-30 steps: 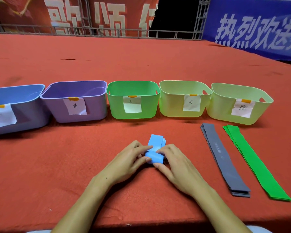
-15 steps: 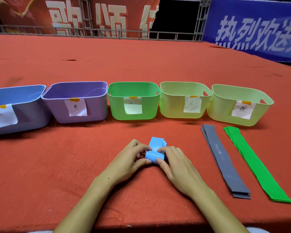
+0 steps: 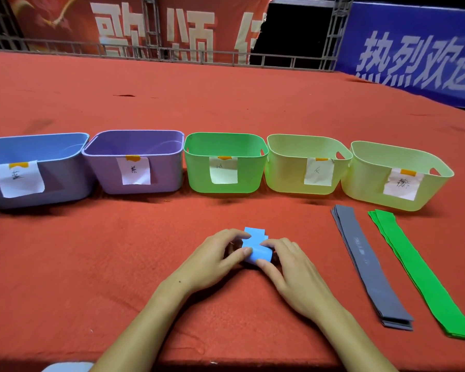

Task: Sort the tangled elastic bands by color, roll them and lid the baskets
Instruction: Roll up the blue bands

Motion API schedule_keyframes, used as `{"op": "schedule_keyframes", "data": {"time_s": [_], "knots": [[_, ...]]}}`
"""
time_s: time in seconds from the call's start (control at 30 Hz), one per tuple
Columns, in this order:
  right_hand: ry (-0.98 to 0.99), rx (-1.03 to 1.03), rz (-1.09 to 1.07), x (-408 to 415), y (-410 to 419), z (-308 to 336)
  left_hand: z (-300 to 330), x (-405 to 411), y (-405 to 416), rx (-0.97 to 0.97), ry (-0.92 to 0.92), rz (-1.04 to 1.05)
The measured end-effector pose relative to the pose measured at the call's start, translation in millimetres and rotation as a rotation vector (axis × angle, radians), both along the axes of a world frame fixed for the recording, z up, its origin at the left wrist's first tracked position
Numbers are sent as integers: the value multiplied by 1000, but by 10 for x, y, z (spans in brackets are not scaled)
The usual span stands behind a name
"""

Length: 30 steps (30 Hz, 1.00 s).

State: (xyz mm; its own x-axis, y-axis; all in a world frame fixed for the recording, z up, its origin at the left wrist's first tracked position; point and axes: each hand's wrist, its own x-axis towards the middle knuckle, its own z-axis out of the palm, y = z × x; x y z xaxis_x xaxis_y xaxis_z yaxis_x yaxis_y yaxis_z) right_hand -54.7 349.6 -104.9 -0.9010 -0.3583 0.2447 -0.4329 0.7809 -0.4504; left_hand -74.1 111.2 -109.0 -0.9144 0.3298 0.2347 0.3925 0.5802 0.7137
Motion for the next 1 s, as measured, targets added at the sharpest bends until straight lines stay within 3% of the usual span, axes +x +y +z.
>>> {"op": "schedule_keyframes", "data": {"time_s": [0.27, 0.53, 0.77, 1.0], "knots": [[2, 0, -26, -24, -22, 7, -84, -62, -49, 17, 55, -2], [56, 25, -31, -67, -40, -9, -120, -82, -33, -218, 89, 60], [77, 150, -50, -185, -84, -20, -119, -60, -29, -76, 88, 94], [32, 52, -34, -280, -80, -29, -141, -73, -50, -42, 111, 129]]}}
